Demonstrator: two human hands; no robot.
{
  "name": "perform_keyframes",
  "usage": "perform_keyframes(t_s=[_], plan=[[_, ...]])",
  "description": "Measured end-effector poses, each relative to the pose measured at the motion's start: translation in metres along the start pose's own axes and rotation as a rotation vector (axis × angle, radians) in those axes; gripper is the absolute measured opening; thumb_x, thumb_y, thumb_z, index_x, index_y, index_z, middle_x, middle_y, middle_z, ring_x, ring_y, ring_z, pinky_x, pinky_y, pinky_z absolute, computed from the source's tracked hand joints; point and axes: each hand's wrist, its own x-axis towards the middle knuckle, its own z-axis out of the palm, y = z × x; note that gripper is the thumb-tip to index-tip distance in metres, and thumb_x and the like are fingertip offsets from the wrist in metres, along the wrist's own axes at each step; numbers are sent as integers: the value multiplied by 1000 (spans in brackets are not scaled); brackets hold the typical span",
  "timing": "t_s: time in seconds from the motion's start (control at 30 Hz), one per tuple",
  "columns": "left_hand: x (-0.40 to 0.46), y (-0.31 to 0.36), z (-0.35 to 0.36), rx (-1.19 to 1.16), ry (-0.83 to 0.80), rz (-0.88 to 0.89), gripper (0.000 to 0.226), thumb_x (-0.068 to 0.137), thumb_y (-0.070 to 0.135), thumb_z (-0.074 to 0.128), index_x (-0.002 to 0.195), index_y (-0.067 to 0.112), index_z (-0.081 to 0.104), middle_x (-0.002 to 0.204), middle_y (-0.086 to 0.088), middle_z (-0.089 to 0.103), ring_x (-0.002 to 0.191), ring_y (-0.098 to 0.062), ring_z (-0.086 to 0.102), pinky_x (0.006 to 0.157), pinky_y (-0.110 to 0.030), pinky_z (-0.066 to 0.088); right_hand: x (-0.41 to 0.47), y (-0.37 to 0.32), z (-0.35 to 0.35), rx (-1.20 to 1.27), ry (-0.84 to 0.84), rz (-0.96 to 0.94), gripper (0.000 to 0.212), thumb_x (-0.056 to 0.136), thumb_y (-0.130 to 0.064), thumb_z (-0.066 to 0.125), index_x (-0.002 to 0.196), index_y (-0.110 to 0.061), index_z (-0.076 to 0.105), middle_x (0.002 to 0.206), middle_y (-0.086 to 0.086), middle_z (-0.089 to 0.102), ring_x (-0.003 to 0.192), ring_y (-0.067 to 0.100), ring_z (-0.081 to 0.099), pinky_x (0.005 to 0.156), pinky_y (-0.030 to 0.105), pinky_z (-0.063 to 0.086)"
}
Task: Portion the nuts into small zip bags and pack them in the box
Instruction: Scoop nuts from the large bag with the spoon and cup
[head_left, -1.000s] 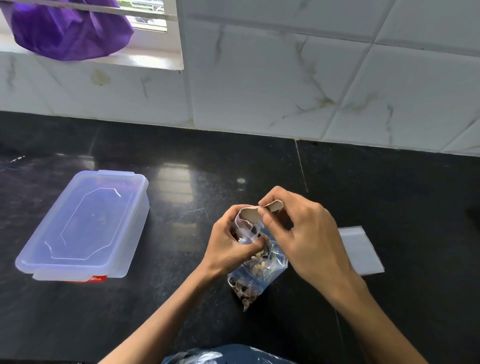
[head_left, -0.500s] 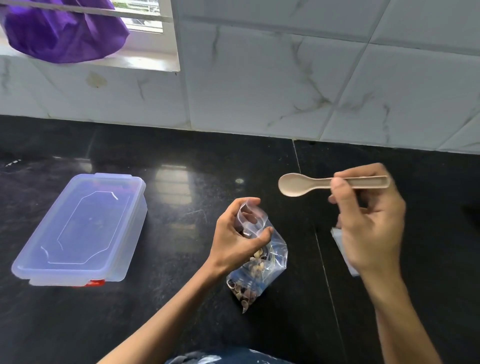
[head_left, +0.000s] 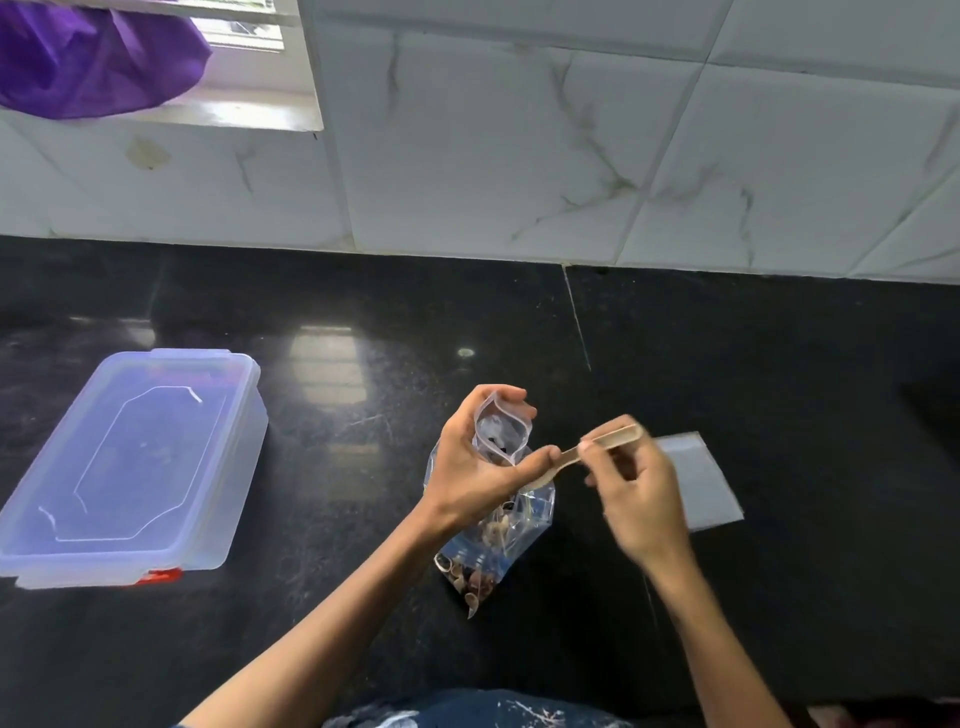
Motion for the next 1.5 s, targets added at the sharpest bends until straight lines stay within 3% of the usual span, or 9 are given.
perform_keyframes(t_s=[0.07, 0.17, 0.33, 0.57, 0.77, 0.83, 0.93, 1.17, 1.5], plan=[[1, 2, -3, -28, -1, 0, 51, 67, 28, 81, 110, 15, 56, 98, 2, 65, 92, -13, 65, 79, -19, 51, -4, 1, 10, -49, -92, -32, 7, 92, -27, 57, 85, -27, 60, 79, -11, 64, 71, 5, 62, 65, 25, 52], [2, 2, -7, -57, -5, -3, 50, 67, 24, 80, 110, 13, 56, 97, -4, 65, 90, -13, 65, 79, -20, 51, -6, 1, 20, -158, -187, -70, 14, 92, -40, 52, 92, -27, 58, 81, -11, 64, 74, 2, 62, 63, 25, 53], [4, -2, -10, -54, -23, -24, 50, 66, 11, 84, 108, 12, 57, 97, -4, 66, 95, -15, 66, 82, -21, 51, -12, 6, 31, -333, -238, -107, 23, 95, -35, 49, 112, -22, 58, 101, -8, 64, 87, 4, 62, 73, 27, 54], [7, 0, -14, -56, -50, -21, 48, 66, 10, 82, 106, 17, 58, 99, -3, 66, 96, -13, 66, 85, -19, 50, 0, 11, 28, -160, -369, 295, 10, 92, -30, 58, 95, -21, 61, 82, -4, 65, 77, 9, 63, 71, 30, 50], [6, -3, -15, -49, -32, -24, 47, 67, 14, 81, 107, 20, 57, 99, 1, 66, 97, -13, 66, 85, -14, 49, 10, 9, 34, -124, -372, 420, 11, 90, -27, 61, 96, -19, 63, 81, -4, 71, 52, -4, 56, 53, 16, 43], [5, -5, -16, -49, -25, -24, 47, 67, 15, 81, 107, 21, 57, 99, 1, 66, 97, -13, 66, 84, -15, 49, 11, 7, 36, -103, -372, 439, 9, 90, -25, 61, 95, -19, 63, 77, -5, 72, 47, -4, 55, 55, 17, 44], [5, -5, -17, -55, -13, -24, 48, 67, 19, 83, 106, 22, 57, 98, 4, 66, 96, -13, 66, 83, -14, 49, 12, 4, 36, -73, -384, 475, 9, 91, -25, 60, 96, -18, 62, 78, -4, 73, 51, 2, 56, 63, 23, 46], [6, -4, -20, -52, -2, -25, 49, 65, 28, 80, 108, 23, 57, 98, 2, 66, 97, -15, 66, 86, -18, 50, 19, 3, 25, -4, -370, 567, 11, 92, -24, 58, 99, -18, 62, 81, -2, 73, 53, 2, 54, 48, 14, 37], [7, 2, -23, -59, -22, -28, 59, 62, 26, 83, 113, 21, 56, 99, 2, 66, 98, -18, 65, 86, -22, 51, 30, 3, 1, 34, -327, 539, 9, 91, -21, 60, 97, -15, 63, 82, 3, 73, 66, 9, 63, 52, 21, 47]])
